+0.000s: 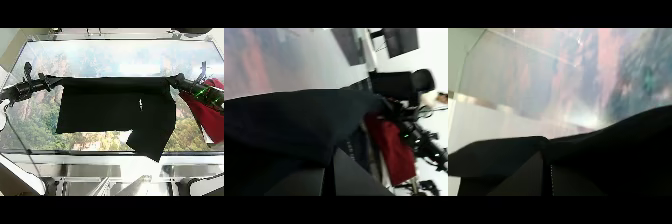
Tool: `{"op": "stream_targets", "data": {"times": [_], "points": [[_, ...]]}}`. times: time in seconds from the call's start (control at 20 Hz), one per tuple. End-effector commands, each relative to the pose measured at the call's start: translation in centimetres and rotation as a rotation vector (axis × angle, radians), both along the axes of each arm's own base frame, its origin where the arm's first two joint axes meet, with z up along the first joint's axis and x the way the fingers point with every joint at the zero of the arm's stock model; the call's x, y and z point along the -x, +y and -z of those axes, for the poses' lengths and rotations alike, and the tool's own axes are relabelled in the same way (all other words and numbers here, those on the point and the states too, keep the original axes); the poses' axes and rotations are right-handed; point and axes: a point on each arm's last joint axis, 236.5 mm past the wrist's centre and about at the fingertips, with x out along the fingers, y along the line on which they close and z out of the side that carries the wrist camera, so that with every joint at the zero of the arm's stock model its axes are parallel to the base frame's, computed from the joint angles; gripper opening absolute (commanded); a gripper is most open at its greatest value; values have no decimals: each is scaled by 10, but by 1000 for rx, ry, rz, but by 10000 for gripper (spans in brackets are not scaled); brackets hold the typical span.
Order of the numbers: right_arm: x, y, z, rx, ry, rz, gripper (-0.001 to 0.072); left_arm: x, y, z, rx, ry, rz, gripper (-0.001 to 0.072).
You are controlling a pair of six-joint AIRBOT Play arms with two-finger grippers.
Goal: Fold the shirts.
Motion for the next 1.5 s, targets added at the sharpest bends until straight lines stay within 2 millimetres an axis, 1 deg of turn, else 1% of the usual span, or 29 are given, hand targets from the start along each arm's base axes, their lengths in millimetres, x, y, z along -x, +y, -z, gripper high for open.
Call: {"op": "stream_targets", "data": {"times": [0.0, 0.1, 0.2, 0.25, 0.35, 0.4, 0.45, 0.55, 0.6, 0.65, 0.7, 0.75, 0.85, 0.95, 1.05, 1.15, 1.25, 1.35, 1.45], "points": [[-9, -13, 9, -2, -11, 26, 20, -12, 13, 23, -155, 22, 38, 6], [-2, -10, 21, 52, 11, -16, 20, -18, 20, 30, -234, 41, 40, 6], [3, -8, 30, 95, 29, -44, 20, -22, 19, 38, -295, 42, 59, 6], [3, -10, 34, 105, 35, -41, 20, -25, 17, 40, -311, 36, 63, 6], [-1, -20, 40, 137, 47, 0, 20, -40, 16, 40, -340, 8, 22, 6], [-6, -25, 38, 137, 43, 26, 20, -49, 17, 36, -357, -14, -2, 7], [-12, -29, 31, 123, 30, 51, 20, -58, 19, 28, -372, -43, -25, 6], [-25, -33, 9, 87, -23, 86, 20, -76, 24, 2, -406, -122, -62, 8], [-30, -33, 0, 81, -42, 92, 20, -82, 25, -11, -417, -158, -74, 9], [-33, -33, -4, 83, -54, 90, 20, -85, 23, -18, -425, -178, -73, 17], [-33, -32, -7, 80, -61, 83, 20, -86, 21, -19, -430, -190, -71, 16], [-32, -31, -6, 85, -59, 78, 20, -85, 16, -17, -439, -197, -57, 16], [-28, -30, 3, 121, -40, 53, 20, -81, 11, -4, -465, -215, -38, 16], [-20, -28, 16, 151, 11, 24, 20, -73, 7, 15, -477, -205, -12, 16], [-8, -27, 34, 185, 87, -9, 20, -66, 5, 28, -470, -175, 1, 15], [4, -25, 50, 226, 148, -54, 20, -58, 8, 40, -513, -153, 36, 14], [13, -25, 59, 257, 184, -85, 20, -45, 7, 50, -540, -121, 94, 14], [18, -27, 65, 284, 202, -100, 20, -34, 10, 61, -576, -78, 132, 14], [19, -28, 68, 302, 207, -106, 20, -30, 16, 69, -609, -44, 140, 14]]}}
